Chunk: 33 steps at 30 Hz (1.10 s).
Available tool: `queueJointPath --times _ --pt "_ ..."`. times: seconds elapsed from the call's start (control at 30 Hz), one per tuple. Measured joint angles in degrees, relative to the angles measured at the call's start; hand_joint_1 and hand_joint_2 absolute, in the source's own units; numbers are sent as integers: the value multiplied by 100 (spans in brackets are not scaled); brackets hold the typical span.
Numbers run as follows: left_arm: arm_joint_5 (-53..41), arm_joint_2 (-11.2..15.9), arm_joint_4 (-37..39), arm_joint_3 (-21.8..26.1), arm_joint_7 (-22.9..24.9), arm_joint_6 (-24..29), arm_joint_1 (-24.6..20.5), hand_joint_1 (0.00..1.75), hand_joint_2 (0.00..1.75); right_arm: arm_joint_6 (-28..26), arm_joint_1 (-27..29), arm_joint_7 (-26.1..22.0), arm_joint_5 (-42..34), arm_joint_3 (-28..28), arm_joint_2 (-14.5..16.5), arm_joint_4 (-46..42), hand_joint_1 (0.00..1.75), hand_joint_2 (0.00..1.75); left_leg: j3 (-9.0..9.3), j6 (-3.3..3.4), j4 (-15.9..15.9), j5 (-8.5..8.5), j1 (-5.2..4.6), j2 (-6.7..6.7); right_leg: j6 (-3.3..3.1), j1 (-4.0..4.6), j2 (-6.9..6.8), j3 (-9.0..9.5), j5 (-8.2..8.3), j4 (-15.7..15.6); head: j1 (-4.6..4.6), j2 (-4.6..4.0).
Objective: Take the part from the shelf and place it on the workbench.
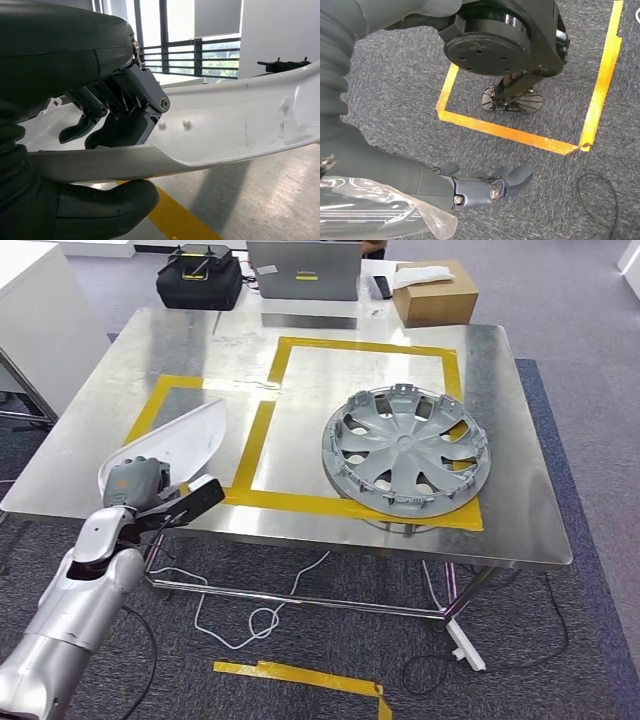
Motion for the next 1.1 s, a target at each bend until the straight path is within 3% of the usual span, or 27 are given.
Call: queueJointPath --times 0.3,0.43,0.5,0.57,0.63,0.67,0.7,0.73,0.8,0.83,0.87,1.0,1.03,1.1 --pt "416 -17 36 -42 -275 23 15 175 175 37 -23 -22 52 -39 0 42 0 175 -1 0 0 0 1 0 0 1 0 0 0 0 0 0" --pt "517 -11 25 -50 -310 8 55 175 175 58 -40 -32 100 -48 2 73 0 175 -29 111 18 -33 -25 -9 67 -34 -23 16 29 -48 -4 0" --pt "521 -9 8 -51 -309 5 51 175 175 62 -70 -61 134 -62 1 87 0 175 51 153 -147 30 12 -14 99 -29 -3 2 0 -52 4 0" --pt "517 -11 -3 -54 -305 1 28 175 175 69 -107 -107 188 -93 0 123 0 175 141 173 -292 102 58 -16 138 -44 63 -186 -204 303 27 0" --pt "505 -9 -1 -54 -292 -4 18 175 175 80 -129 -151 245 -140 0 175 0 175 154 179 -309 102 65 -20 193 -86 102 -569 -522 1044 48 0" --pt "498 -8 2 -55 -286 -9 32 175 175 83 -137 -168 269 -165 0 200 0 175 158 168 -307 92 71 -29 224 -112 104 -742 -600 1345 53 0" --pt "494 -8 5 -57 -282 -14 49 175 175 82 -147 -184 286 -190 0 221 0 175 169 144 -302 75 85 -40 259 -138 102 -824 -567 1452 54 0" --pt "491 -8 9 -61 -282 -19 64 175 175 80 -161 -194 297 -211 0 237 0 175 188 109 -291 53 108 -52 294 -164 97 -789 -423 1326 55 0" --pt "483 -7 13 -67 -282 -22 80 175 175 78 -195 -206 308 -241 1 271 0 175 231 -2 -229 -28 165 -66 381 -215 53 -471 -25 622 60 0" --pt "479 -4 14 -64 -281 -21 76 175 175 77 -214 -209 313 -249 3 294 0 175 232 -65 -172 -79 175 -70 387 -228 40 -311 77 309 78 0" --pt "476 -2 15 -63 -280 -21 70 175 175 76 -229 -209 322 -256 4 316 0 175 223 -120 -123 -118 170 -73 358 -232 31 -212 101 132 87 0" --pt "460 -3 17 -66 -275 -20 64 175 175 53 -247 -209 349 -278 4 372 0 175 231 -235 -35 -229 184 -106 96 -194 97 -167 -45 169 46 1" --pt "459 -5 17 -66 -275 -20 61 175 175 49 -254 -210 351 -279 4 378 0 175 183 -244 102 -323 196 -156 48 -187 119 -139 -70 172 40 1" --pt "459 3 17 -64 -275 -21 61 175 175 43 -272 -212 355 -282 4 384 0 175 -145 -228 761 -623 187 -289 -34 -162 159 -78 -118 170 16 0"
